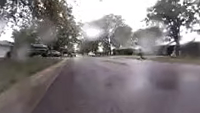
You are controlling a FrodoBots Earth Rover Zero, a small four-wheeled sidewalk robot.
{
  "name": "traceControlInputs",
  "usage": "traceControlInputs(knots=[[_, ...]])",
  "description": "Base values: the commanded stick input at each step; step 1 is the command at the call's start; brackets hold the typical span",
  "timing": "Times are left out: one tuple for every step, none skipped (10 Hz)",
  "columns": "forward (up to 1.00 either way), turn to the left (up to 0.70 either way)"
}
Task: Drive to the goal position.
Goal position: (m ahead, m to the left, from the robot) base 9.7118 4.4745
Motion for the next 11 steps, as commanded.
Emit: traceControlInputs(knots=[[0.50, -0.01], [0.50, -0.01], [0.50, -0.01], [0.50, -0.01], [0.50, -0.01], [0.50, -0.01], [0.50, -0.01], [0.50, -0.01], [0.50, -0.01], [0.50, -0.01], [0.50, -0.01]])
